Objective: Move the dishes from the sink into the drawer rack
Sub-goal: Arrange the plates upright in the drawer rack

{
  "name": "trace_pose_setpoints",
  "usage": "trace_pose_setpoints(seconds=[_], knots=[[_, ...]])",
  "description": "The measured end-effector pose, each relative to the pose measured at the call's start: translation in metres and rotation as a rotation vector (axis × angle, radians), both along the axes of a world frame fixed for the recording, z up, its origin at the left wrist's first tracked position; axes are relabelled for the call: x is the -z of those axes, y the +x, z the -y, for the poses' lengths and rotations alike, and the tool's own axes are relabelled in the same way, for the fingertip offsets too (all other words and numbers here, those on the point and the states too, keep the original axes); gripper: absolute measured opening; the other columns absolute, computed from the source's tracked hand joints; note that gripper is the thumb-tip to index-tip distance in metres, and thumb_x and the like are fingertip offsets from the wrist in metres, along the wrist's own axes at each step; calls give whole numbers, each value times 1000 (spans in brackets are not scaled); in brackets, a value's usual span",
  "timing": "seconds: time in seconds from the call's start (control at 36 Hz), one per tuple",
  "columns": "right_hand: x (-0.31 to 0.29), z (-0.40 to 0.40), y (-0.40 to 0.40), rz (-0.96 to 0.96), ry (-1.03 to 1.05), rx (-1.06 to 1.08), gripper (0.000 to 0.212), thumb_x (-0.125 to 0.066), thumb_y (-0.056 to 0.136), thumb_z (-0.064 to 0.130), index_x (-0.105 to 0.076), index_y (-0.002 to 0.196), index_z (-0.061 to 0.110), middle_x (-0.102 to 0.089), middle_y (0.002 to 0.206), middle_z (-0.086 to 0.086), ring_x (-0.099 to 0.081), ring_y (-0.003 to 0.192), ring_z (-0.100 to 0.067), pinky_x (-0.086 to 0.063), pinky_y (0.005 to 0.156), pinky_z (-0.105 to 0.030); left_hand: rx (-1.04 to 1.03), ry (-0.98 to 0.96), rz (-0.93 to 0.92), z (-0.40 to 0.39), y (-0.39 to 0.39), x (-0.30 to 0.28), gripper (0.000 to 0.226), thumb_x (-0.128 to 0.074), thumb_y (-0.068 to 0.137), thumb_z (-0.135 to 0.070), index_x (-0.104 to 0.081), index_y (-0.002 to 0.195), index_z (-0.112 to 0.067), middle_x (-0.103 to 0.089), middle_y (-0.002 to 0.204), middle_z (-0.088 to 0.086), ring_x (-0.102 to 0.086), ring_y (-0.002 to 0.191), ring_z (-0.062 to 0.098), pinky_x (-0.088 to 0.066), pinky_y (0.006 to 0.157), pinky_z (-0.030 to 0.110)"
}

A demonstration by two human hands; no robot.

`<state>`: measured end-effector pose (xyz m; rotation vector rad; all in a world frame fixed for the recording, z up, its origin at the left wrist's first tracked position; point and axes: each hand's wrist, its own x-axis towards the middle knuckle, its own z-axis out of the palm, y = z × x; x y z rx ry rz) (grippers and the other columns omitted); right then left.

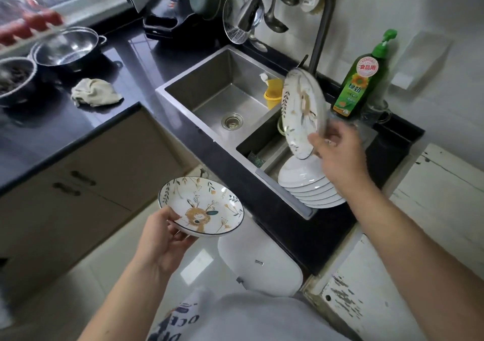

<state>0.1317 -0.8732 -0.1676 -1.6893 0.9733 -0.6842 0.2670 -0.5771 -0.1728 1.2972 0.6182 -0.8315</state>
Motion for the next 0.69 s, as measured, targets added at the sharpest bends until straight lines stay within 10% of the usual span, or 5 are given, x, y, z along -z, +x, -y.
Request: trace_pose_setpoints(seconds=[0.11, 0.25, 0.33, 0.53, 0.69], knots=[[-2, -74, 9, 424, 572, 87, 28, -63, 100, 17, -65, 127, 12, -72, 124, -1, -70, 111, -14, -62, 85, -42, -57, -1, -11, -34, 5, -2, 34, -41, 79, 1, -60, 106, 5, -67, 104, 24, -63, 96, 36, -56, 80, 46], [32, -169, 40, 320, 891, 142, 30, -60, 95, 4, -67, 124, 10, -74, 119, -10, -68, 114, -29, -62, 82, -48, -181, 0, 4, -118, 16, 1, 35, -39, 80, 1, -59, 107, 7, -65, 88, 19, -61, 79, 29, -57, 82, 48], [44, -218, 61, 207, 954, 102, 29, -63, 94, 6, -66, 123, 8, -69, 125, -15, -65, 117, -33, -62, 84, -50, -266, 15, 12, -179, 20, 4, 36, -37, 80, 2, -59, 109, 6, -68, 72, 16, -62, 70, 25, -56, 78, 46], [45, -360, 126, 125, 970, -102, 12, -59, 97, 6, -67, 106, 3, -67, 102, -16, -64, 100, -28, -62, 65, -42, -559, 4, 1, -355, 32, 20, 46, -37, 79, 4, -61, 119, 2, -70, 113, 25, -67, 107, 40, -59, 78, 51], [52, -524, 170, -8, 1009, -288, 12, -57, 97, 5, -66, 104, 4, -64, 95, -13, -64, 97, -28, -60, 83, -54, -839, 28, 63, -527, 18, 14, 48, -39, 81, -1, -62, 123, -6, -73, 112, 22, -68, 107, 41, -55, 93, 55]])
